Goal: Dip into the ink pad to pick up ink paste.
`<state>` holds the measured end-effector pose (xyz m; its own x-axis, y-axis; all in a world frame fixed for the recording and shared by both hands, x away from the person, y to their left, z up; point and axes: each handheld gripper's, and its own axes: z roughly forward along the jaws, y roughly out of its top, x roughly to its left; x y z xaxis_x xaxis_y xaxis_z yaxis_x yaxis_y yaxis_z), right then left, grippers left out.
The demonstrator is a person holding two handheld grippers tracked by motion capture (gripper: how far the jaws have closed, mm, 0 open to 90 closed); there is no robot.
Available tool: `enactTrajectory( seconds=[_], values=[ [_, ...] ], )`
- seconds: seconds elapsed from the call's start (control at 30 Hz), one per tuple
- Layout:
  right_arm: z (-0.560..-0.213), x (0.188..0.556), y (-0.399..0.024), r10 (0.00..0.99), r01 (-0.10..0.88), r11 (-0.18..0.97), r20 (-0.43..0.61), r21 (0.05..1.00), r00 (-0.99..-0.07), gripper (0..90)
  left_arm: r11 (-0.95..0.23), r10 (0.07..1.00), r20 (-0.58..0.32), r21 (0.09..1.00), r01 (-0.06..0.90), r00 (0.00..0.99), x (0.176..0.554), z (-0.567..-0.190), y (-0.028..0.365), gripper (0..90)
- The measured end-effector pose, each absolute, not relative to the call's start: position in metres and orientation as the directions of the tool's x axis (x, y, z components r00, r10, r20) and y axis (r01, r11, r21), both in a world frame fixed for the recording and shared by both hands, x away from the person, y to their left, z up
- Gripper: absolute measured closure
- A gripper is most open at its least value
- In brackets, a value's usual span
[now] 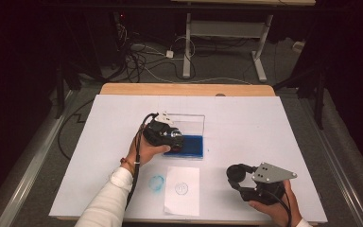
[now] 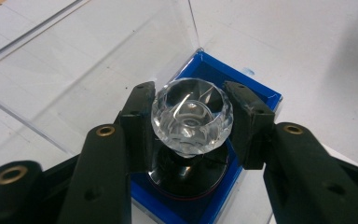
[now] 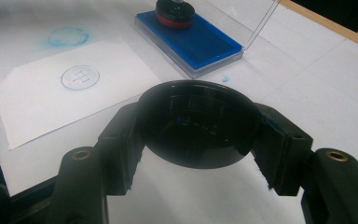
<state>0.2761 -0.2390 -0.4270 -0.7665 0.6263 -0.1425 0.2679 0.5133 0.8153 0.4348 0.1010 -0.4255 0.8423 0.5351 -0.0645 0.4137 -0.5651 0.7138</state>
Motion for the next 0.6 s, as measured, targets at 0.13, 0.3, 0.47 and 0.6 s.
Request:
enactTrajectory(
  seconds=[0.13,0.3,0.47,0.6],
  values=[
    [-0.428,0.276,-0.239,0.626,0.271,0.517,-0.143,0.812,-0.767,38.8,-0.545,0.535,-0.083,0.727,0.419,0.84,0.434,-0.43,0.103,54.6],
    [-0.428,0.276,-0.238,0.624,0.271,0.521,-0.145,0.809,-0.768,38.8,-0.514,0.534,-0.118,0.741,0.432,0.837,0.434,-0.434,0.108,54.5],
    [-0.428,0.277,-0.237,0.623,0.269,0.527,-0.151,0.806,-0.768,38.8,-0.504,0.532,-0.129,0.746,0.435,0.837,0.431,-0.437,0.11,54.6],
    [-0.428,0.277,-0.237,0.623,0.27,0.527,-0.15,0.806,-0.768,38.8,-0.489,0.53,-0.132,0.759,0.429,0.838,0.429,-0.44,0.112,54.7]
  ],
)
